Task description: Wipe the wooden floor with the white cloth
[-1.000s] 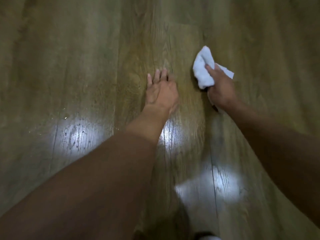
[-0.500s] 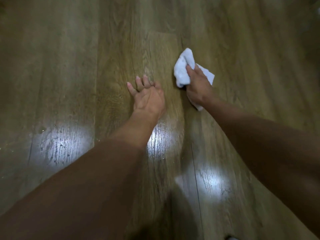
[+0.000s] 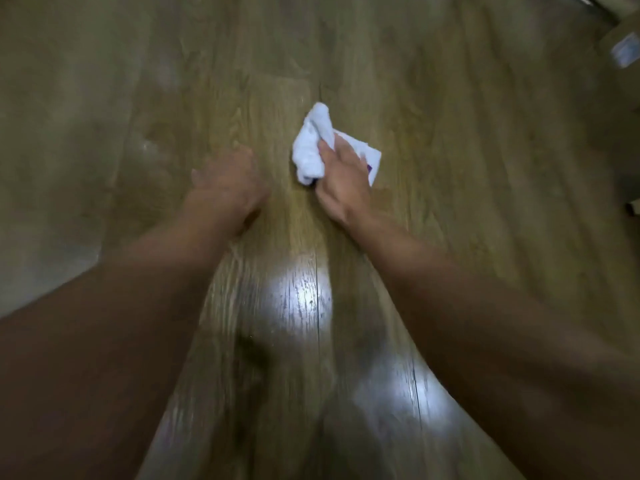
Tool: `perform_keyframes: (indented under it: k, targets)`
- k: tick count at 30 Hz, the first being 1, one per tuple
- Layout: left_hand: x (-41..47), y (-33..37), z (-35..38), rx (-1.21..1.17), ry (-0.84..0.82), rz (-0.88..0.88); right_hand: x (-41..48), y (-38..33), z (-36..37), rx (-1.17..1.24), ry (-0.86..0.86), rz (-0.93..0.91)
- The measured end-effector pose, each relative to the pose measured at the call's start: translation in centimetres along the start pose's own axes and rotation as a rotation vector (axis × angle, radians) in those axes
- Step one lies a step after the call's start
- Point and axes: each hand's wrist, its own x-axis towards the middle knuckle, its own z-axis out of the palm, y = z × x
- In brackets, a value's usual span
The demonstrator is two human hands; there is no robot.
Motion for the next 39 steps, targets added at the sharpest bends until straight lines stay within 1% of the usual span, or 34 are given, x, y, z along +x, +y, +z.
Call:
perform_keyframes:
  k: [2,4,5,6,7,8,11,12,13,16,18,19,21,22,25,26,27,29,31,32,33,34,36,39]
  targets:
    - [-0.7,1.2,0.0,0.038,-0.01,0.009,-0.9,-0.2,0.1,-0.021,-0.039,-0.15]
    - [-1.5,2.5,0.6,0.045,0.037,0.114,-3.6,1.8,-0.6,0.007,-0.061,-0.316]
    - [-1.9,3.2,1.2,0.039,0.057,0.163,-5.1,3.5,-1.2,0.016,-0.055,-0.367]
    - [-2.2,3.6,1.8,0.046,0.071,0.193,-6.0,5.3,-1.9,0.011,-0.046,-0.377]
    - [-2.5,3.9,2.3,0.071,0.086,0.206,-6.2,6.9,-2.5,0.017,-0.035,-0.333]
    - [-2.5,4.1,2.7,0.103,0.104,0.2,-5.6,7.9,-3.0,0.035,-0.022,-0.251]
    - [-2.5,5.0,3.2,0.159,0.104,0.145,-1.5,7.2,-3.0,0.129,0.055,0.082]
    - [-2.4,5.5,3.1,0.167,0.091,0.122,-0.5,6.3,-2.6,0.084,0.036,0.096]
    - [-2.4,6.1,2.9,0.173,0.072,0.097,0.0,5.5,-2.1,0.034,-0.004,0.043]
    - [-2.6,7.7,2.2,0.17,0.006,0.029,-2.3,6.3,-2.1,-0.06,-0.091,-0.267]
    - [-2.9,8.2,2.4,0.204,0.0,0.022,-5.3,9.1,-2.9,-0.017,-0.111,-0.434]
    - [-2.9,8.3,2.6,0.229,0.017,0.037,-6.6,10.7,-3.4,0.002,-0.104,-0.45]
    - [-3.0,8.7,2.7,0.26,0.053,0.111,-6.4,13.2,-4.6,0.007,-0.089,-0.413]
    - [-3.1,9.1,2.9,0.263,0.053,0.173,-5.3,13.8,-5.0,0.003,-0.101,-0.364]
    - [-3.5,10.7,3.8,0.261,-0.002,0.359,-0.3,12.0,-5.2,0.099,-0.074,-0.1]
    - [-3.8,11.2,4.2,0.257,-0.008,0.385,0.6,10.8,-4.9,0.071,-0.061,-0.054]
    - [-4.2,11.7,4.8,0.253,-0.009,0.39,0.7,9.9,-4.4,0.024,-0.05,-0.061]
    - [-5.0,12.3,6.1,0.27,-0.014,0.372,-1.0,9.5,-3.9,0.023,-0.061,-0.194]
    - [-5.4,12.7,7.2,0.322,-0.014,0.346,-4.2,12.2,-4.6,0.057,-0.123,-0.369]
    - [-5.4,12.8,7.4,0.333,-0.015,0.329,-5.6,14.3,-5.5,0.062,-0.142,-0.426]
    - [-5.3,12.9,7.4,0.331,-0.018,0.313,-6.3,16.5,-6.4,0.05,-0.147,-0.441]
    - [-5.2,13.0,7.3,0.325,-0.026,0.304,-6.5,18.4,-7.4,0.032,-0.148,-0.409]
    - [-5.3,13.3,7.1,0.329,-0.053,0.291,-4.9,20.2,-8.6,0.009,-0.13,-0.276]
    - [-5.3,13.9,7.1,0.313,-0.079,0.261,-0.9,17.3,-8.0,0.017,-0.063,-0.036]
